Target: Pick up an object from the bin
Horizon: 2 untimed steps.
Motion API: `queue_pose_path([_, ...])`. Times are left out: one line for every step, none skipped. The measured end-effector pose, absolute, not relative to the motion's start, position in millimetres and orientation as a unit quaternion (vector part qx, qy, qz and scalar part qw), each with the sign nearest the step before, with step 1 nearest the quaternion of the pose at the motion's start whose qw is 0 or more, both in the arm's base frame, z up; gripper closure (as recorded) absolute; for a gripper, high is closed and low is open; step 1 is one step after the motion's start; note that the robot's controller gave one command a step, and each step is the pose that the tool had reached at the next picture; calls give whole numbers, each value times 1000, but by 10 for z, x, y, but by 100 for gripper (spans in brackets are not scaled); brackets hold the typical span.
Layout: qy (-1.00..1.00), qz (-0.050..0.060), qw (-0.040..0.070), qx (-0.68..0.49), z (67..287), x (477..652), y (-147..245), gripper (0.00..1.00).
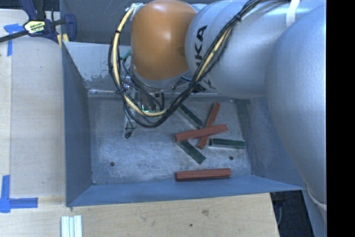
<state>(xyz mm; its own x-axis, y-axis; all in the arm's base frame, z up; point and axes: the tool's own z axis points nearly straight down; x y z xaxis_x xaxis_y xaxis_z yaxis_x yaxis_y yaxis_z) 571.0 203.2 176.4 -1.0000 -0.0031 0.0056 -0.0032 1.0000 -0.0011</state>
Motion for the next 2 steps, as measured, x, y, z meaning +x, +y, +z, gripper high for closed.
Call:
queue_pose_path([-1000,0,-2,-18,1402,6274,1819,0])
queue_pose_path([-997,-1,-3,-83,1602,6286,1903,0])
